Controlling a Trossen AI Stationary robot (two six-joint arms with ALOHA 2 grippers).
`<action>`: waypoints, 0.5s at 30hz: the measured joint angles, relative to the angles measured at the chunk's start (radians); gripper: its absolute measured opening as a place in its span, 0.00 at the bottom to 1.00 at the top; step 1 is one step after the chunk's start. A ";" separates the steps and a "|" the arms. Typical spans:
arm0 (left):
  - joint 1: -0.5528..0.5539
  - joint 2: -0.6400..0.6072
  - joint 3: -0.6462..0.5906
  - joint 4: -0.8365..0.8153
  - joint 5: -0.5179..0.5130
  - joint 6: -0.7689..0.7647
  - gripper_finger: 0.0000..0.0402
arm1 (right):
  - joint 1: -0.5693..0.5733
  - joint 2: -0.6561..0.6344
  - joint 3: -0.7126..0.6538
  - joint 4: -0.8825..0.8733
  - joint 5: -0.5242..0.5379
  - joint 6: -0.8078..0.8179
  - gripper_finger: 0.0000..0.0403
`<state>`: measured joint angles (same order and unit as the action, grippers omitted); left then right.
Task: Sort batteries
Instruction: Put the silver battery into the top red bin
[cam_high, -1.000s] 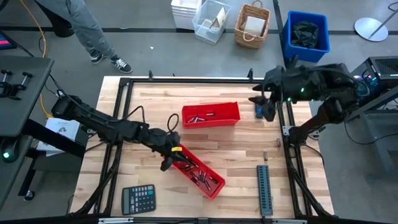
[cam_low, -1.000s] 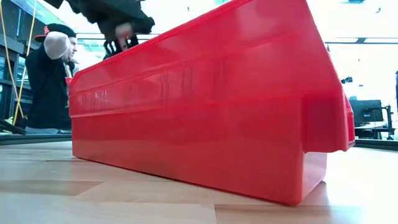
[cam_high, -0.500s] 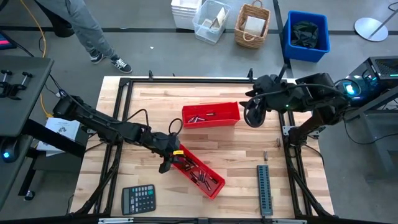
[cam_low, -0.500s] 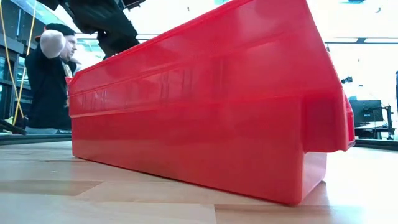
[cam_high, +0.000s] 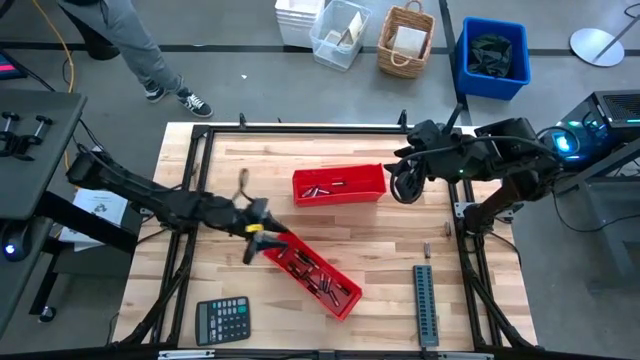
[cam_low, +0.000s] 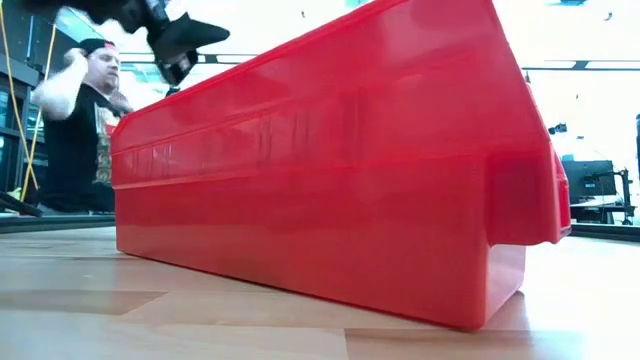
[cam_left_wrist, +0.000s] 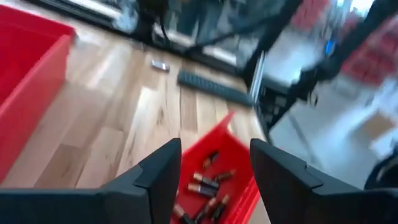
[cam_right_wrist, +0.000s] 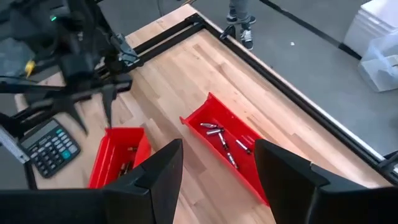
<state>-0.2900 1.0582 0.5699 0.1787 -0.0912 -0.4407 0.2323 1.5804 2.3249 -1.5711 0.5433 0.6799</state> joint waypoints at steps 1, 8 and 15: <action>0.000 -0.037 -0.045 0.040 -0.019 -0.021 0.46 | 0.004 -0.002 0.000 0.000 -0.005 -0.006 0.48; 0.026 -0.269 -0.299 0.211 -0.174 -0.101 0.27 | 0.005 -0.153 -0.232 0.001 -0.002 0.025 0.48; 0.171 -0.380 -0.436 0.288 -0.196 -0.103 0.03 | 0.027 -0.401 -0.581 0.017 -0.024 0.256 0.43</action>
<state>-0.1194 0.6778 0.1334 0.4667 -0.2876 -0.5435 0.2592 1.1795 1.7443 -1.5539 0.5192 0.9362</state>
